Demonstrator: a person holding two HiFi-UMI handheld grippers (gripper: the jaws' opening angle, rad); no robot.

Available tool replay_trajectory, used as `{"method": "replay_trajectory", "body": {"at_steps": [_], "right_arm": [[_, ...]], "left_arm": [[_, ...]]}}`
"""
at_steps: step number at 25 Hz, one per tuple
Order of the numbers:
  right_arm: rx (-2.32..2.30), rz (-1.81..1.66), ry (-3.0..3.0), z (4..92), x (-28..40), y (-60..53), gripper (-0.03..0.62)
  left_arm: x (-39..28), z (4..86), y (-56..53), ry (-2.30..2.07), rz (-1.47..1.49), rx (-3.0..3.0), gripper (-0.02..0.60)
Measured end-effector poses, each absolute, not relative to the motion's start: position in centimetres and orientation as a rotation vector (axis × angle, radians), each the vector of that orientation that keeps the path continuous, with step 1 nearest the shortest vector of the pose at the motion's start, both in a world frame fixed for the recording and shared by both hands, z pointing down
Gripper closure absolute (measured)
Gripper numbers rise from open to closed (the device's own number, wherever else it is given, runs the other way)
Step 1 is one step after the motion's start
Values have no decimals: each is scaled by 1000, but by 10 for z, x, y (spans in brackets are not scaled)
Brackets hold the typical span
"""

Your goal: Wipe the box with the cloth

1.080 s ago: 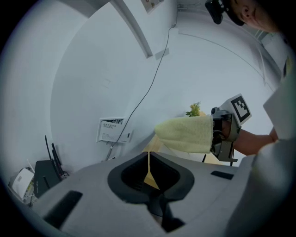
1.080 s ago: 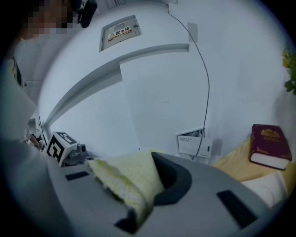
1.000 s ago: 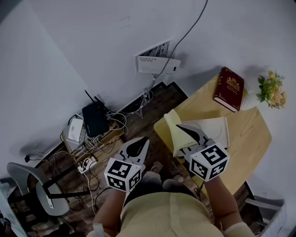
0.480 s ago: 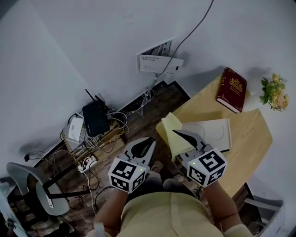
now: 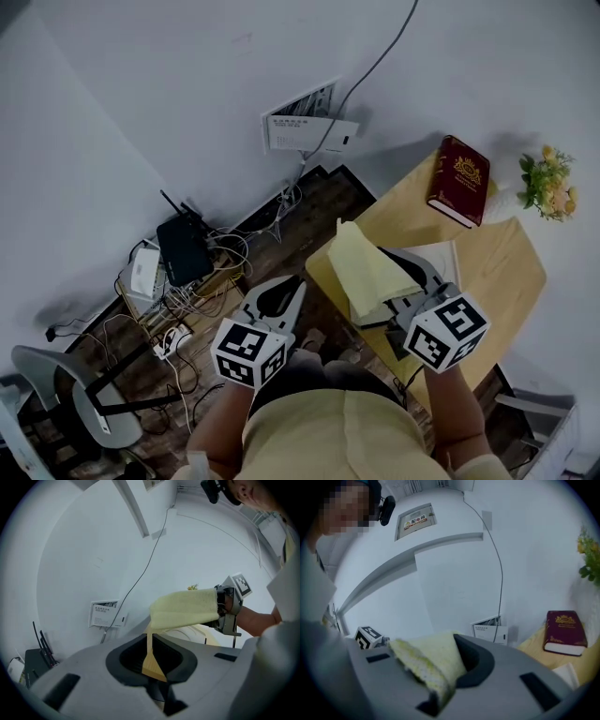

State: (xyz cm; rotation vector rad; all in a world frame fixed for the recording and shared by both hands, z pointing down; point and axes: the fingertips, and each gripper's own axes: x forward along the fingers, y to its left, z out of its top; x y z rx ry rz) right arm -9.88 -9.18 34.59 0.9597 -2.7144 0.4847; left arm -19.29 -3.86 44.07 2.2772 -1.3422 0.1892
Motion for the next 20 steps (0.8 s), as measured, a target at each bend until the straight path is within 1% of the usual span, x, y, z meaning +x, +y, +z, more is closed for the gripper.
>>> {"method": "replay_trajectory", "body": {"at_steps": [12, 20], "right_arm": [[1255, 522, -2667, 325, 23, -146, 563], [1359, 547, -2592, 343, 66, -171, 563]], "left_arm": [[-155, 421, -76, -1314, 282, 2349, 555], [-133, 426, -109, -1243, 352, 2401, 555]]}}
